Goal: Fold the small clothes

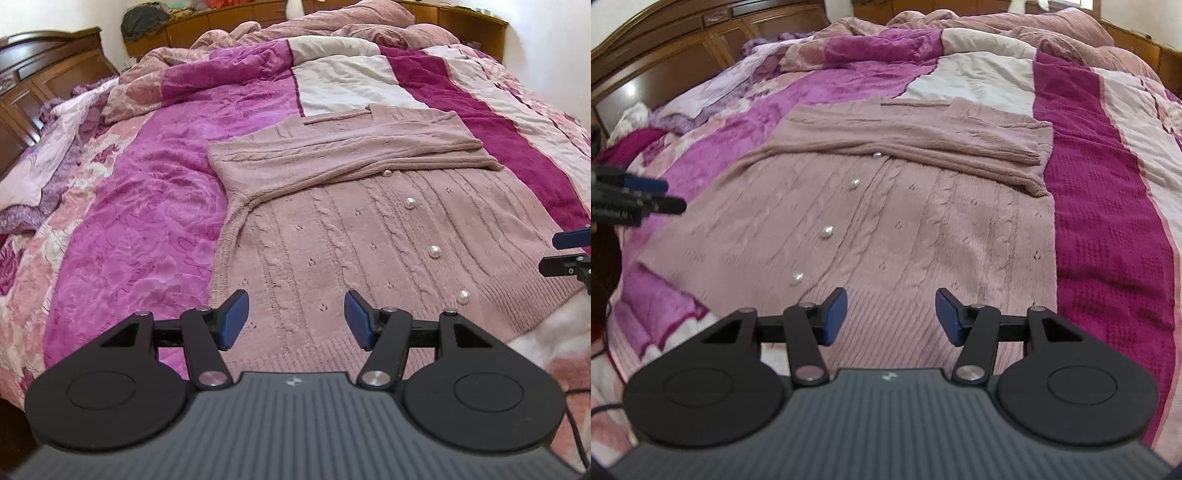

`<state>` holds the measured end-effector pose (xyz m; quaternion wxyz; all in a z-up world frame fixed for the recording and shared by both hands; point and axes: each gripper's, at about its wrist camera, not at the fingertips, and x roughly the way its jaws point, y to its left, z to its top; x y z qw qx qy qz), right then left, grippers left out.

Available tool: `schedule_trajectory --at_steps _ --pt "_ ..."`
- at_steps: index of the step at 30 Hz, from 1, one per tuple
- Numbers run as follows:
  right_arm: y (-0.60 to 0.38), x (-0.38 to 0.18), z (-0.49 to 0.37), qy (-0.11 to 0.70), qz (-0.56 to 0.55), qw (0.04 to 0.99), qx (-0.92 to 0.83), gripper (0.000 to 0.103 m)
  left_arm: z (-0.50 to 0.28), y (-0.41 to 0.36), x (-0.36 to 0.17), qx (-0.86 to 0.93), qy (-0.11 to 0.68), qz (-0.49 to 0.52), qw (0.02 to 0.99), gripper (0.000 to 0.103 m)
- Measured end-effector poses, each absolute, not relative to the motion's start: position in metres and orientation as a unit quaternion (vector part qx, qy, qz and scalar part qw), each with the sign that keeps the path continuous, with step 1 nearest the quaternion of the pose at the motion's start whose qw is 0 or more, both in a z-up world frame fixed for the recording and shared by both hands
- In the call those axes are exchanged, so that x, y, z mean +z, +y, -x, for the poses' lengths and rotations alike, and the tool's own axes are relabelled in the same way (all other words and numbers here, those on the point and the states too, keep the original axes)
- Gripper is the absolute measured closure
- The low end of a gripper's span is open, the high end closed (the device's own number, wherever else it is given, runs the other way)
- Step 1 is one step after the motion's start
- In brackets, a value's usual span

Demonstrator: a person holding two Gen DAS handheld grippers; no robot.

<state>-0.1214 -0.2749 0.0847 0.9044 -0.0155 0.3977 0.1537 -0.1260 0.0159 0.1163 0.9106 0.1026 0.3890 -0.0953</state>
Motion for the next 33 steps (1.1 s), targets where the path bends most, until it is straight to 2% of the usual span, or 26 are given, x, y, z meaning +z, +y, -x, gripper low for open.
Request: schedule_trajectory --at_steps 8,14,22,25,33 --pt "-0.267 0.074 0.144 0.409 0.051 0.895 0.17 0.047 0.151 0.013 0.11 -0.116 0.406 -0.12 0.899 0.038" --pt "-0.255 0.07 0.158 0.405 0.117 0.891 0.172 0.034 0.165 0.004 0.086 -0.137 0.425 -0.152 0.882 0.038" --pt "-0.233 0.055 0.155 0.409 0.222 0.869 0.168 0.032 0.173 -0.017 0.066 -0.172 0.429 -0.21 0.862 0.038" --pt "-0.227 0.049 0.15 0.407 0.235 0.867 0.165 0.026 0.176 -0.027 0.058 -0.189 0.43 -0.227 0.853 0.038" --pt "-0.223 0.038 0.138 0.382 0.229 0.884 0.141 0.026 0.162 -0.044 0.036 -0.176 0.422 -0.271 0.847 0.038"
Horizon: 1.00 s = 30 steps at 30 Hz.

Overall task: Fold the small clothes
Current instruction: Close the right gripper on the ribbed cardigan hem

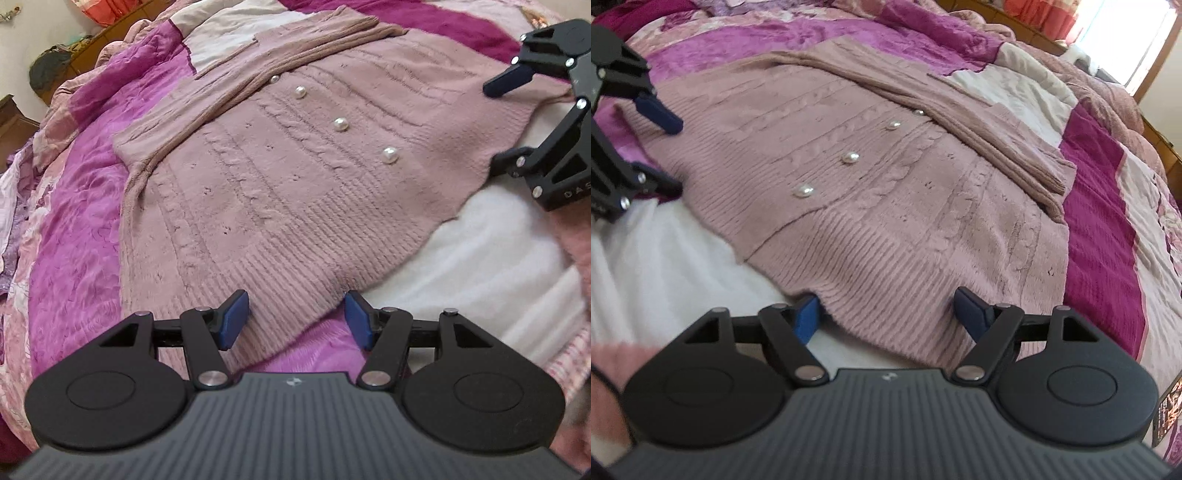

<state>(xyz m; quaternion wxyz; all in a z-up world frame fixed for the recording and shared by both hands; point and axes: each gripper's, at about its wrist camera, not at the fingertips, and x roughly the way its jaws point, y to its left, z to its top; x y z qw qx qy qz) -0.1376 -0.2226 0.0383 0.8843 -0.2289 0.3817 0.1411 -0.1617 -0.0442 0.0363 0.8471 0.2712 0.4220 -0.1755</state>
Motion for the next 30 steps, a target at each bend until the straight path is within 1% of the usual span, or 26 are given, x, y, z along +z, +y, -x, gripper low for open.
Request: schedule_trajectory --at_steps 2,3,5,6,11,17,21,26,30 --pt "-0.224 0.038 0.135 0.377 0.219 0.89 0.136 0.026 0.157 -0.046 0.033 -0.175 0.421 -0.27 0.848 0.036" --pt "-0.225 0.038 0.134 0.374 0.213 0.893 0.133 0.026 0.156 -0.046 0.031 -0.172 0.419 -0.271 0.849 0.031" --pt "-0.228 0.039 0.133 0.365 0.199 0.901 0.125 0.026 0.153 -0.046 0.029 -0.162 0.412 -0.274 0.854 0.025" --pt "-0.23 0.04 0.133 0.362 0.192 0.905 0.119 0.026 0.152 -0.045 0.028 -0.158 0.41 -0.273 0.856 0.024" --pt "-0.246 0.048 0.128 0.347 0.128 0.925 0.088 0.026 0.148 -0.036 0.03 -0.155 0.41 -0.242 0.865 0.024" --pt "-0.253 0.048 0.121 0.352 0.097 0.927 0.085 0.026 0.158 -0.04 0.034 -0.213 0.414 -0.222 0.857 0.023" --pt "-0.249 0.044 0.124 0.361 0.115 0.92 0.096 0.026 0.16 -0.051 0.023 -0.189 0.394 -0.274 0.857 0.023" --pt "-0.245 0.041 0.133 0.367 0.159 0.91 0.106 0.026 0.147 -0.048 0.019 -0.137 0.367 -0.298 0.87 0.022" --pt "-0.252 0.045 0.136 0.359 0.148 0.917 0.086 0.026 0.139 -0.039 0.019 -0.1 0.353 -0.293 0.883 0.022"
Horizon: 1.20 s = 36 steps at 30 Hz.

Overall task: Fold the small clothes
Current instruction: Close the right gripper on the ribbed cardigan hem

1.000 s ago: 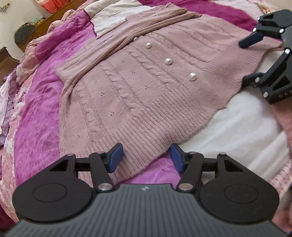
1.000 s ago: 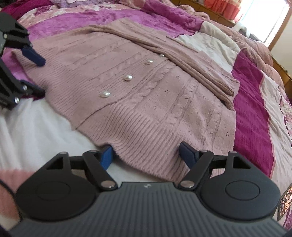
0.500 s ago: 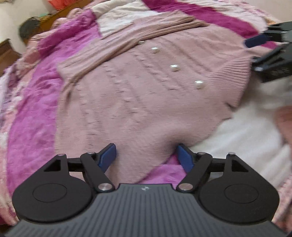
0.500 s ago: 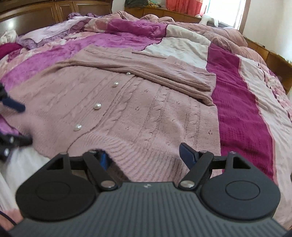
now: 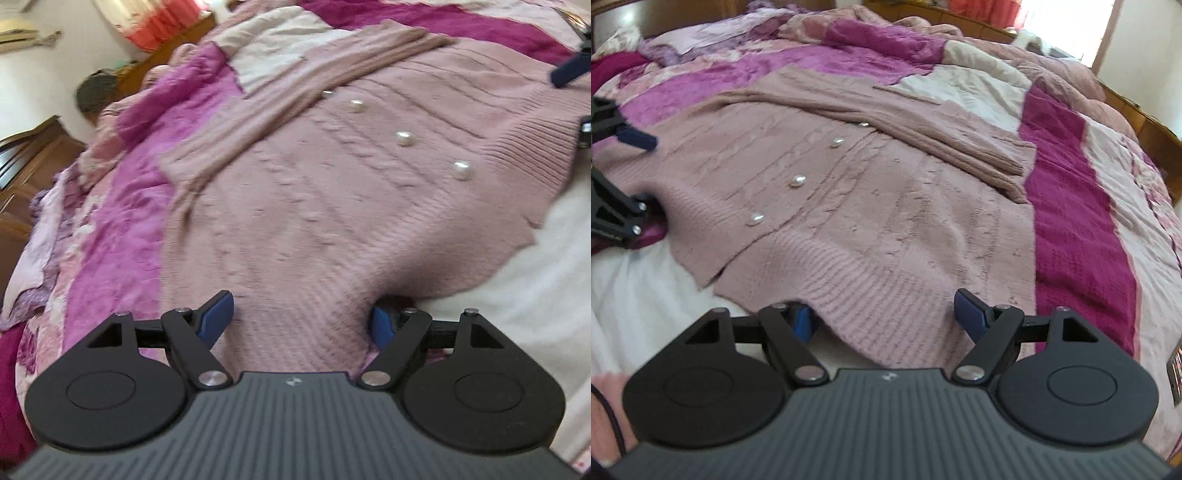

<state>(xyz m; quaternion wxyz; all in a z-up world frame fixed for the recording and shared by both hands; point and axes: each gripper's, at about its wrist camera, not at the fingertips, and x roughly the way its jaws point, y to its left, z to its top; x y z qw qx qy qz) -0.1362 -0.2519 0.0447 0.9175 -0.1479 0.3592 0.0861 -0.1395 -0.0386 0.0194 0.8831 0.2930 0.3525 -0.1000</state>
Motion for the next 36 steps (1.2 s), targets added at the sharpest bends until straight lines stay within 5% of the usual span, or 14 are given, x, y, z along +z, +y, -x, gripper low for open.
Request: schedule_trajectory --at_steps 14,18,23,27,36 --pt "-0.269 0.051 0.136 0.336 0.108 0.933 0.066 0.033 0.128 -0.022 0.027 -0.092 0.36 -0.222 0.902 0.024" --pt "-0.27 0.054 0.134 0.329 0.102 0.936 0.072 0.046 0.131 -0.024 0.037 -0.105 0.337 -0.21 0.912 0.037" --pt "-0.268 0.056 0.128 0.329 0.092 0.936 0.089 0.082 0.123 -0.033 0.036 -0.114 0.34 -0.212 0.909 0.064" --pt "-0.264 0.059 0.125 0.324 0.099 0.936 0.095 0.088 0.117 -0.036 0.036 -0.125 0.351 -0.19 0.908 0.087" --pt "-0.266 0.076 0.118 0.293 0.088 0.949 0.078 0.093 0.116 -0.037 0.064 -0.118 0.31 -0.172 0.928 0.091"
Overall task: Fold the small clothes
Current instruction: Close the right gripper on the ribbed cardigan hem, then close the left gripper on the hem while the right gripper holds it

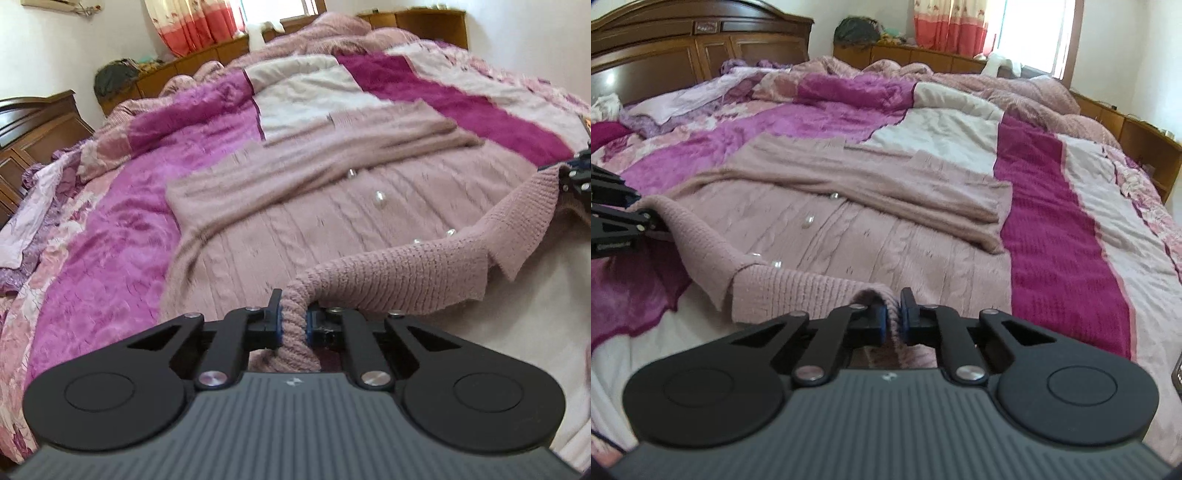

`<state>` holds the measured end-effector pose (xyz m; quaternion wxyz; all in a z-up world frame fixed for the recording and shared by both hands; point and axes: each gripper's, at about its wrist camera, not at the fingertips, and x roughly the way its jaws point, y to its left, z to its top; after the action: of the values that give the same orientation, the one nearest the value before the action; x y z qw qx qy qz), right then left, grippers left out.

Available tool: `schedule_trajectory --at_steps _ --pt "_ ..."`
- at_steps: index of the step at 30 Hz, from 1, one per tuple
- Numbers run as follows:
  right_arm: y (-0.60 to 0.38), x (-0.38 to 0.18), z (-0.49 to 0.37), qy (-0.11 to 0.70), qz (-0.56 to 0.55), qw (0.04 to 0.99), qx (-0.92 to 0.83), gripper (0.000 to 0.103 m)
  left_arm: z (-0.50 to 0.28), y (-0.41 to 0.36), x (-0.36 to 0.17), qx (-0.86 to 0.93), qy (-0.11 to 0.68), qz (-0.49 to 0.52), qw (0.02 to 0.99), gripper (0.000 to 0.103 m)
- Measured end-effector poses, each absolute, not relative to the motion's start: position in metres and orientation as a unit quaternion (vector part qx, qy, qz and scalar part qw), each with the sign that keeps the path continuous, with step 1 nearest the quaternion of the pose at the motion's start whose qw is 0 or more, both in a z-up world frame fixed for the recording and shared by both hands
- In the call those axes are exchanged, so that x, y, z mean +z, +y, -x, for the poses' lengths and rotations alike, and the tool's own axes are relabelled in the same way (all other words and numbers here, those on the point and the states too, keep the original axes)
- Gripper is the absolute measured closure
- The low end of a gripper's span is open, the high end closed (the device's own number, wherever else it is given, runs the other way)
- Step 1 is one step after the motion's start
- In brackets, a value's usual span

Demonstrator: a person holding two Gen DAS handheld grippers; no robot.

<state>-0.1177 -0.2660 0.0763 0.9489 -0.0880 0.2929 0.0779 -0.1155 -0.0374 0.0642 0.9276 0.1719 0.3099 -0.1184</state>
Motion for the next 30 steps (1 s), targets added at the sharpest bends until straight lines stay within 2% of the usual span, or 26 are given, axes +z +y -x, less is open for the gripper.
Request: schedule_trajectory --at_steps 14,30 --pt "-0.261 0.106 0.093 0.248 0.083 0.963 0.06 0.095 0.093 -0.041 0.1 -0.116 0.259 -0.15 0.947 0.092" --pt "-0.257 0.148 0.025 0.172 0.104 0.979 0.041 0.096 0.025 -0.051 0.154 -0.093 0.184 -0.146 0.968 0.092"
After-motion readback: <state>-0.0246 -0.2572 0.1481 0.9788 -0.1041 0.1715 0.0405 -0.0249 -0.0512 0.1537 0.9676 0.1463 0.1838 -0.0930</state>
